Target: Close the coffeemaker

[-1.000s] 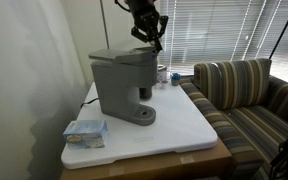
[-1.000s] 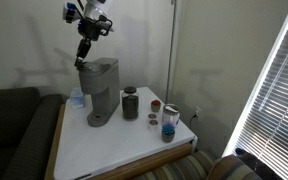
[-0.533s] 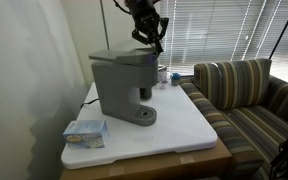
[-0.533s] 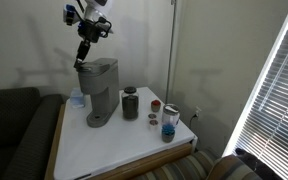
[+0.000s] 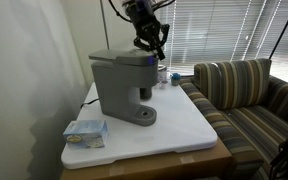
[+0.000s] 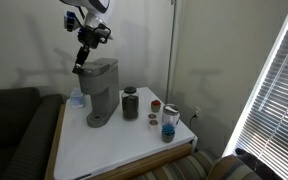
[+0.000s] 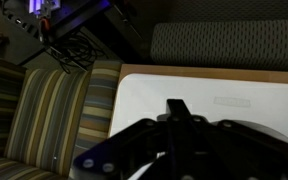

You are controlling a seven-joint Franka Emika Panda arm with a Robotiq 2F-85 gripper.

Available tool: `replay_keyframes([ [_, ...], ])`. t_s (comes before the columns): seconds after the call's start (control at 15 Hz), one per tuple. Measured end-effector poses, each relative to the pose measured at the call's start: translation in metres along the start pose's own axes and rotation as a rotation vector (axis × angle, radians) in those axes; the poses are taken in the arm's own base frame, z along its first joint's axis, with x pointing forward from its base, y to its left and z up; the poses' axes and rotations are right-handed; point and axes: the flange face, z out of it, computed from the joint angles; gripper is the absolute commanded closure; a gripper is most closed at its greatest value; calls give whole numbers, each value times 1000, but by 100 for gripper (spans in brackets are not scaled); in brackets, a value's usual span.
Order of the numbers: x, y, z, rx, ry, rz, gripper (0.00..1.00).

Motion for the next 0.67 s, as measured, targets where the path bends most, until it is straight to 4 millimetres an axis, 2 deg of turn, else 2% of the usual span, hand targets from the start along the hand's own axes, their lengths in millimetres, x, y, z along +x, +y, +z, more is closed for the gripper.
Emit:
replay_keyframes([
  [0.27,3,-5,15,-34,-33,3,100],
  [0.67,1,-8,17,-43,-38,0,100],
])
